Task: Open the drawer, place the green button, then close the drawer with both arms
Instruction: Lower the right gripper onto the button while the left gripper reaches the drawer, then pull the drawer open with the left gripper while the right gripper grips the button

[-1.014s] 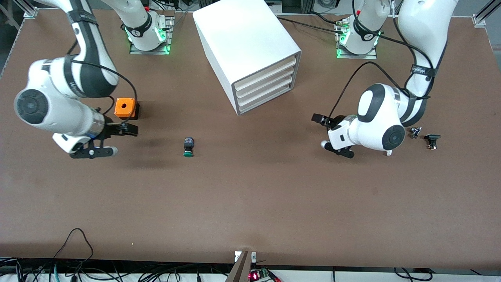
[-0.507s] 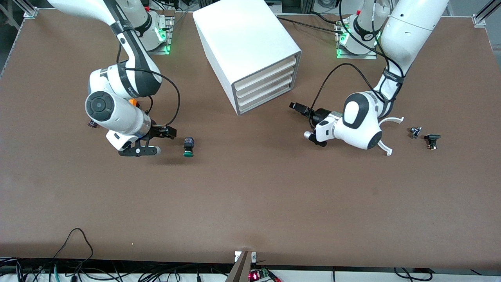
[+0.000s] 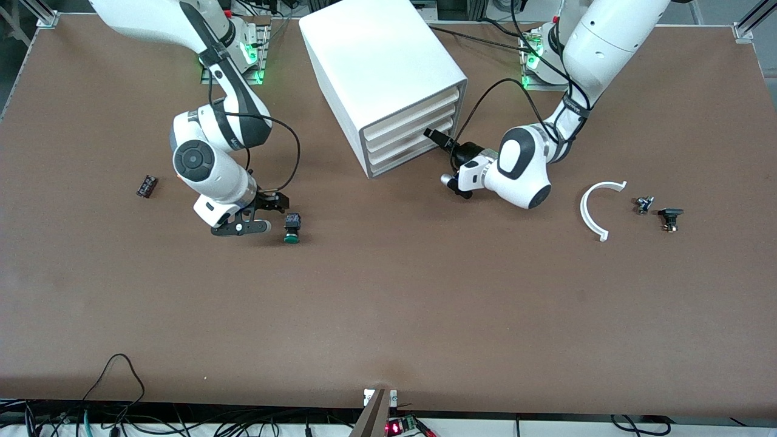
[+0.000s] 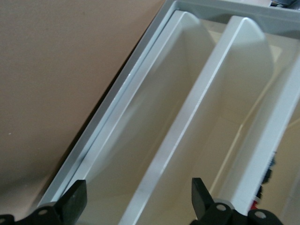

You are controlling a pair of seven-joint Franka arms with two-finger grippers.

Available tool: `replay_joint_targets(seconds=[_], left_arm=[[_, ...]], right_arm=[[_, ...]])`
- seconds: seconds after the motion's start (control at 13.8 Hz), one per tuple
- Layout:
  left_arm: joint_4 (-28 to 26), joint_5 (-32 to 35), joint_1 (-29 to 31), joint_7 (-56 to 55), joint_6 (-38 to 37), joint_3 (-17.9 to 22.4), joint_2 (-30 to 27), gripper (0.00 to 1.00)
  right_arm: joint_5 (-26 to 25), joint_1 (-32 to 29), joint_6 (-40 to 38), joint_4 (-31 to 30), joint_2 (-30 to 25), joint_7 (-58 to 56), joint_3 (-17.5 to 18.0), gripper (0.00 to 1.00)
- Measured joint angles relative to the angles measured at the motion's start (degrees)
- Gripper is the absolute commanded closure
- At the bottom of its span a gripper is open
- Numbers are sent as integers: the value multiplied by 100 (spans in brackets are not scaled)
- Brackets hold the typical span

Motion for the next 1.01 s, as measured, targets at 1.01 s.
replay_joint_targets(seconds=[1.01], left_arm=[[116,-202,151,216,248,570,-268,100]], right_arm=[[-20,249,840,56,794,739,15,1]])
